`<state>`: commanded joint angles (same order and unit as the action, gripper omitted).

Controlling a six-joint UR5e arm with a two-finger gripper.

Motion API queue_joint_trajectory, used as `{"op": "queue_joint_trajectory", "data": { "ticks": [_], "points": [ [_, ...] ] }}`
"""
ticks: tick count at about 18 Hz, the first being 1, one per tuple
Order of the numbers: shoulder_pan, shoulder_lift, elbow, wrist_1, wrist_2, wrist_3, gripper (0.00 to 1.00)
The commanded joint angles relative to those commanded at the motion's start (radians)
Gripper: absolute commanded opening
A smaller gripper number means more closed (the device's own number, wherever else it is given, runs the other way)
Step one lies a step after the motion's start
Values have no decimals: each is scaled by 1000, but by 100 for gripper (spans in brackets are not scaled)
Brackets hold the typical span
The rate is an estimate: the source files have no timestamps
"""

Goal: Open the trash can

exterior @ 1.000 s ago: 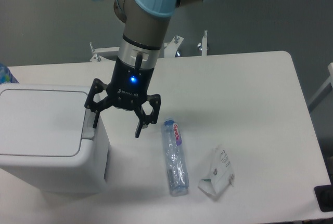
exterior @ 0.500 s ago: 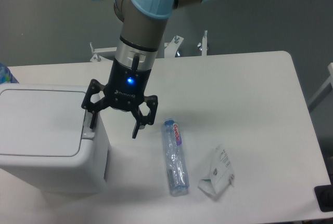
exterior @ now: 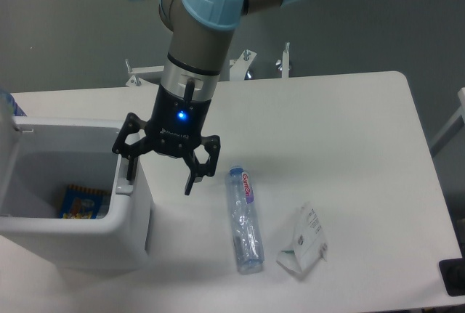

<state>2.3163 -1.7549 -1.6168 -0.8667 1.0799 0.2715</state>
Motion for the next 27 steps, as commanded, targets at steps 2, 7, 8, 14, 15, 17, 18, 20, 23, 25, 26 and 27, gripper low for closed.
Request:
{"op": "queue_joint_trajectory", "data": {
  "ticks": [2,7,8,14,15,17,18,20,23,25,26,27],
  "points": [
    [0,3,0,0,0,-2,100],
    [23,12,43,-2,2,0,100],
    [59,6,54,-2,3,5,100],
    [234,-100,136,0,6,24,100],
    [259,-110,133,-2,6,40,100],
    [290,-129,120,-6,9,90,100],
    [307,-147,111,-8,11,132,100],
    [342,-170,104,-15,34,173,100],
    [382,-186,118,-29,66,207,100],
    [396,-198,136,-76,125,283,100],
    [396,-198,144,-121,168,311,100],
    [396,-198,149,-171,216,337,100]
  ]
}}
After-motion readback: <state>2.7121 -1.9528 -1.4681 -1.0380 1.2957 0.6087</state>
